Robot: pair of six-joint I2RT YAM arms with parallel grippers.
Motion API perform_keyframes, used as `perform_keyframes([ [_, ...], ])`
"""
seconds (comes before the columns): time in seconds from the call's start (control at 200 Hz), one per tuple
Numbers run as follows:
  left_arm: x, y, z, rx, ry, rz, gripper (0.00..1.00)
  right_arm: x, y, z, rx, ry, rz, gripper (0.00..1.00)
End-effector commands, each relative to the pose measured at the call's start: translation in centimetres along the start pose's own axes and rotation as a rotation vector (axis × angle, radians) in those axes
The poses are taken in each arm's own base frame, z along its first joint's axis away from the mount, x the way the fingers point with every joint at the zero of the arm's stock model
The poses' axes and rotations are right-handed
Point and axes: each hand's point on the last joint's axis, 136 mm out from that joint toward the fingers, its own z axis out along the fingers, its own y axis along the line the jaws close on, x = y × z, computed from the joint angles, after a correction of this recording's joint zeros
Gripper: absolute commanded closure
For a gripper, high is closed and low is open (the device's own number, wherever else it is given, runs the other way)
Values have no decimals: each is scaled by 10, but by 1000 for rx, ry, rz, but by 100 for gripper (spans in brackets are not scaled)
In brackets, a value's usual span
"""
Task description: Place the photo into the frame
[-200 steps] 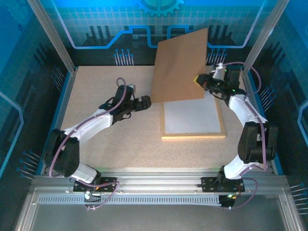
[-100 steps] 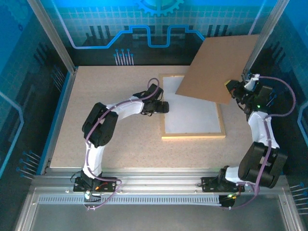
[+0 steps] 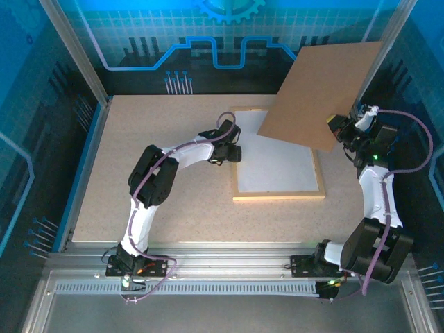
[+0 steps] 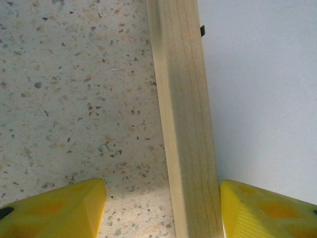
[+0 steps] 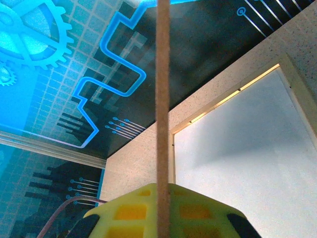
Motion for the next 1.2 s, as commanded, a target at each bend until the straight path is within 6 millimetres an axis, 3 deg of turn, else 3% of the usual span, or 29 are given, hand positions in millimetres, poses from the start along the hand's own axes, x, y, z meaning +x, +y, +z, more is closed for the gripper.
perform_keyframes([
  [0.0, 5, 15, 4, -77, 13, 25, 40, -13, 27, -13, -61, -58, -110, 100],
  [0.25, 10, 48, -1, -113, 13, -17, 43, -10, 34, -13, -60, -46, -139, 100],
  [0.475, 23, 75, -14, -136, 8, -51, 53, 4, 43, 3, -81, 13, -164, 100],
  [0.876, 21, 127, -42, -180, -29, -100, 53, 38, 65, 28, -184, 157, -162, 100],
  [1.001, 13, 128, -55, -155, -47, -109, 48, 59, 70, 40, -236, 234, -138, 100],
  [1.196, -5, 117, -96, -48, -138, -158, 36, 94, 67, 54, -279, 334, -80, 100],
])
